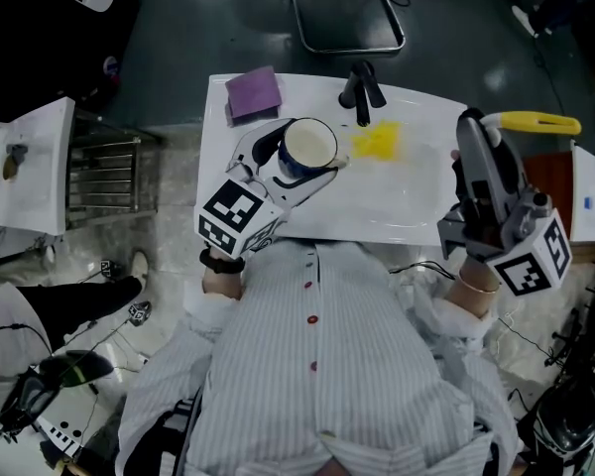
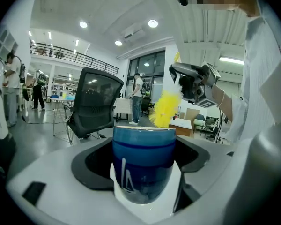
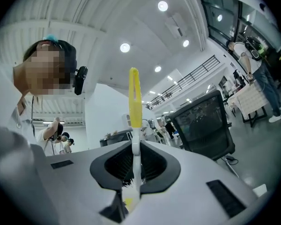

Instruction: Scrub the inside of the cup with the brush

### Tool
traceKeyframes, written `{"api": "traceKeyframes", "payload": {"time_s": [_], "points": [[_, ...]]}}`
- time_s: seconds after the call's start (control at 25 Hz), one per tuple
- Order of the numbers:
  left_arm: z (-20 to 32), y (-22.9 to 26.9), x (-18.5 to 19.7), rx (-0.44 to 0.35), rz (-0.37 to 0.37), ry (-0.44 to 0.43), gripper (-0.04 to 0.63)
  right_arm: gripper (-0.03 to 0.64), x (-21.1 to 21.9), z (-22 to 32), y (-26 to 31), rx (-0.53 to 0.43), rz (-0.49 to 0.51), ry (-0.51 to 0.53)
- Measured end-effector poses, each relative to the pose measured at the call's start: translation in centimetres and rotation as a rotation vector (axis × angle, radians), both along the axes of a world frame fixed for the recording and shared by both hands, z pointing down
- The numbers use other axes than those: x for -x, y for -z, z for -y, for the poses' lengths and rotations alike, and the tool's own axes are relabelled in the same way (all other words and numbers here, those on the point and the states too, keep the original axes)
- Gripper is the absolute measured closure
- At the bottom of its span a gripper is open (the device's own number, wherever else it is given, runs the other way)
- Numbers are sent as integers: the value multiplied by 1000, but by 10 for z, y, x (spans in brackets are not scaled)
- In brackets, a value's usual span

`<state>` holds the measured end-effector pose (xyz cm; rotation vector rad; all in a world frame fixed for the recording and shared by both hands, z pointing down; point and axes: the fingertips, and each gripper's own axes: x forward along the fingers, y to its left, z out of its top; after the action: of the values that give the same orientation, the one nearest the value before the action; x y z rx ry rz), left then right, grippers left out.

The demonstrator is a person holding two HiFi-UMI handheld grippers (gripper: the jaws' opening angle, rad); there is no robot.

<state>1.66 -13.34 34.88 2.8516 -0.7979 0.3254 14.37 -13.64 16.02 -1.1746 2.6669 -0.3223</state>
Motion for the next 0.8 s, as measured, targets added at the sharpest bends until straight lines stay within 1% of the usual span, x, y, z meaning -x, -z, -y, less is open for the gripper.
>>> {"api": "traceKeyframes", "payload": {"time_s": [0.12,0.28,0.52,0.68,0.8], "points": [[4,5,6,0,-11,29,198,558,-6,1,-13,29,11,-26],[8,14,11,1,-45,54,198,558,-3,-1,-36,89,30,-26],[10,26,17,4,-98,83,198,558,3,-7,-68,164,10,-31],[9,34,21,2,-136,94,198,558,10,-9,-85,188,-15,-21],[9,40,20,-3,-153,94,198,558,14,-9,-93,203,-14,-12]]}}
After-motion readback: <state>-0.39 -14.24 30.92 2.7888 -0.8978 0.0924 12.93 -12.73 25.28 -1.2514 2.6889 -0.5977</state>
